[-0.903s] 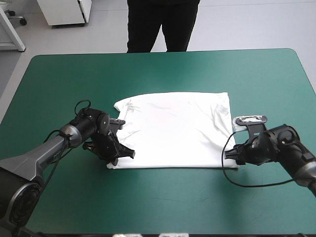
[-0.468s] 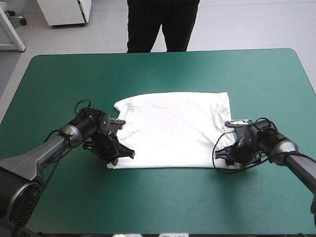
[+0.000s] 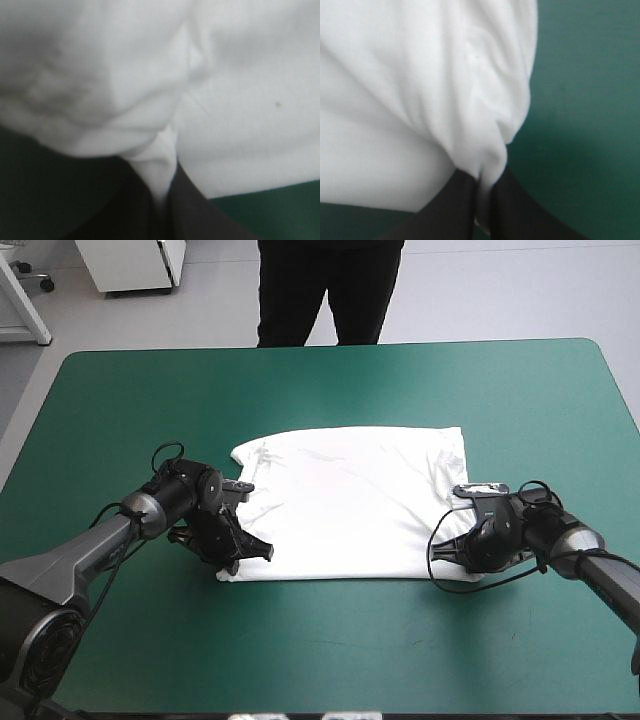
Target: Fold the cloth
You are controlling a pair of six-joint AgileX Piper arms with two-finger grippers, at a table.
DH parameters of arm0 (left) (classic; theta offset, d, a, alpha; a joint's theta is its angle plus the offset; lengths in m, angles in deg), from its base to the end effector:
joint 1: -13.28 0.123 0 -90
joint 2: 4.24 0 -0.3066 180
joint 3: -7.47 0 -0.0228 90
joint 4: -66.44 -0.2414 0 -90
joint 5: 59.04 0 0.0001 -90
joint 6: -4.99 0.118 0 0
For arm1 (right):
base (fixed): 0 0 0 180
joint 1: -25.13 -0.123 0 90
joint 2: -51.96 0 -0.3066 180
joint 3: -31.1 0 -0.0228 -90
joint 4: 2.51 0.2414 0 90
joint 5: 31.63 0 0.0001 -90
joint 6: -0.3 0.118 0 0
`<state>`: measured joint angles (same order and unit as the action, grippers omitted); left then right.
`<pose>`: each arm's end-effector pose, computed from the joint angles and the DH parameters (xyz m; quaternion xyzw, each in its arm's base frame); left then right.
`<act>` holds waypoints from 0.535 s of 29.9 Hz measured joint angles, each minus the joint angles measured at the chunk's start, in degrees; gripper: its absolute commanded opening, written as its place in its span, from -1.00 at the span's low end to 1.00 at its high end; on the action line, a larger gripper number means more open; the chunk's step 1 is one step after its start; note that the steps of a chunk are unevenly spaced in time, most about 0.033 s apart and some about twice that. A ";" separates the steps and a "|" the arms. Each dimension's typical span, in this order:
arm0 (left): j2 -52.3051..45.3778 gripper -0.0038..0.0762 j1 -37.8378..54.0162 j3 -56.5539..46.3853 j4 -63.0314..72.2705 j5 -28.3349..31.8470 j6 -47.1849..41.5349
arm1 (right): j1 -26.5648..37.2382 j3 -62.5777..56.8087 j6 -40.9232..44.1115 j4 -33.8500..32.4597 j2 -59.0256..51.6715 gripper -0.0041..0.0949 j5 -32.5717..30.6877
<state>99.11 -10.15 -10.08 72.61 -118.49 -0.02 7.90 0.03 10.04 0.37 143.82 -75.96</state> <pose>0.2609 -0.1250 0.1994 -0.1327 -0.9901 0.0441 0.0143 0.2385 0.0783 0.2023 -0.0490 0.9924 0.0448 0.1033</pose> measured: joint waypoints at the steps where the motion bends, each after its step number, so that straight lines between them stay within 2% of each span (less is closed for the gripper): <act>1: 0.00 -0.93 0.00 0.00 0.06 0.07 0.00 | 0.00 0.01 0.00 0.35 0.00 -0.95 0.11; 9: -0.64 -0.93 0.00 -0.19 0.25 0.25 0.00 | 0.12 1.27 0.25 0.87 -0.78 -0.95 -1.58; 16: -5.35 -0.93 0.00 -2.00 0.70 4.43 0.00 | 0.02 9.41 0.37 2.25 -2.78 -0.95 -12.79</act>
<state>93.76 -10.15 -12.08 73.31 -114.06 -0.02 7.91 9.44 10.40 2.62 141.05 -88.75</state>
